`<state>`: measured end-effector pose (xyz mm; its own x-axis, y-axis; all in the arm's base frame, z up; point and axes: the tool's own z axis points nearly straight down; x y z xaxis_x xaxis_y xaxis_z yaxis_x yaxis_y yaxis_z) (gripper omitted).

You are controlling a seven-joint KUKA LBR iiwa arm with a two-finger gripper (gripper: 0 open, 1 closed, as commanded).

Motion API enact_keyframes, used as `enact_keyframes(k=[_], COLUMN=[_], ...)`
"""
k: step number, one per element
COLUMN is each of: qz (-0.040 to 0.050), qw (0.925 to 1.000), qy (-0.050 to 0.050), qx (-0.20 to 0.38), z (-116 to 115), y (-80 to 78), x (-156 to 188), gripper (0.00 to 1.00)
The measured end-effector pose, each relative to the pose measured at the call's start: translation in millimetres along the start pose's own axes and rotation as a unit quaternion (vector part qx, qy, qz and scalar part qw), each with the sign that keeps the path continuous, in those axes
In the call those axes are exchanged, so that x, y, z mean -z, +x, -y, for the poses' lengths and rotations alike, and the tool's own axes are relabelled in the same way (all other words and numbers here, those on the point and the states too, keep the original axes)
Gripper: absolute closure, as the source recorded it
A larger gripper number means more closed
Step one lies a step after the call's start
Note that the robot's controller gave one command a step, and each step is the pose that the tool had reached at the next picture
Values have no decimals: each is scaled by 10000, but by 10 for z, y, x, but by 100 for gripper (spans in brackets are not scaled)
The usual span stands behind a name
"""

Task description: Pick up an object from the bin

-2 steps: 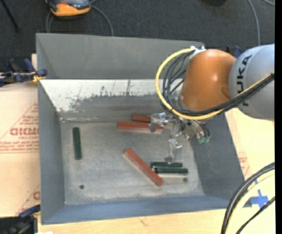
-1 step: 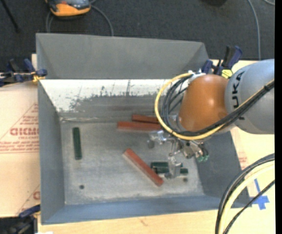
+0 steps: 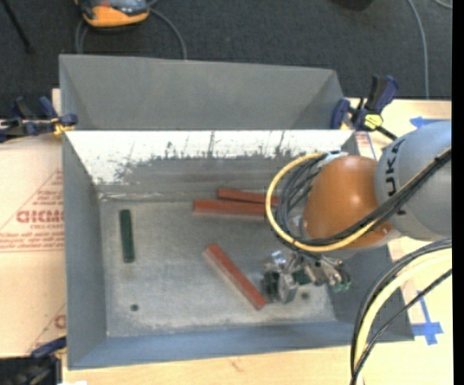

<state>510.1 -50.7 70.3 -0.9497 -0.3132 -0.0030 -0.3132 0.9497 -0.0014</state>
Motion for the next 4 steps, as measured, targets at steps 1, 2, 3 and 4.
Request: enact_keyframes(k=[1, 2, 3, 4], qz=[0, -13, 10, -33], qw=[10000, 9997, 9953, 9916], qy=[1, -21, -20, -17], qx=[4, -249, -969, -1289], z=[0, 222, 885, 796], y=[0, -23, -75, 29], x=[0, 51, 91, 591], gripper=[100, 100, 100, 100])
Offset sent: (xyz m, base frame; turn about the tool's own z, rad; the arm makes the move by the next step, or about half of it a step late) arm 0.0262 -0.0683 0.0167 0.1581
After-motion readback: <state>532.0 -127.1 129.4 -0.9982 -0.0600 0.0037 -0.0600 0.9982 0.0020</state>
